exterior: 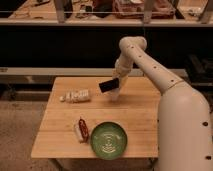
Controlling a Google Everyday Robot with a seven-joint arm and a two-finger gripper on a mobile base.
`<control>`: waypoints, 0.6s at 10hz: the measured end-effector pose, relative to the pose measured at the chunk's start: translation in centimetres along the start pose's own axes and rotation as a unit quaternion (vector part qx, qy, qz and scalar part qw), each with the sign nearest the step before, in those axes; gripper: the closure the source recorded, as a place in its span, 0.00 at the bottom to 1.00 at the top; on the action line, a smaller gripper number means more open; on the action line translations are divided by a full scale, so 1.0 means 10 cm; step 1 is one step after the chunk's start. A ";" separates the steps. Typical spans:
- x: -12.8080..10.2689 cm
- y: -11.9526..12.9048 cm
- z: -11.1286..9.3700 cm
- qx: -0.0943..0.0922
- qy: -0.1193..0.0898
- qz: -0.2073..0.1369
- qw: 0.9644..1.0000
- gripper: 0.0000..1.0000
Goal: Place the eraser in the ceramic cup
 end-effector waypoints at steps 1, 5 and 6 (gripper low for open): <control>0.02 -0.02 0.01 -0.002 0.000 0.000 1.000 0.84; 0.11 -0.04 0.00 -0.006 0.003 0.001 1.000 0.45; 0.13 -0.03 0.00 -0.007 0.004 0.001 1.000 0.36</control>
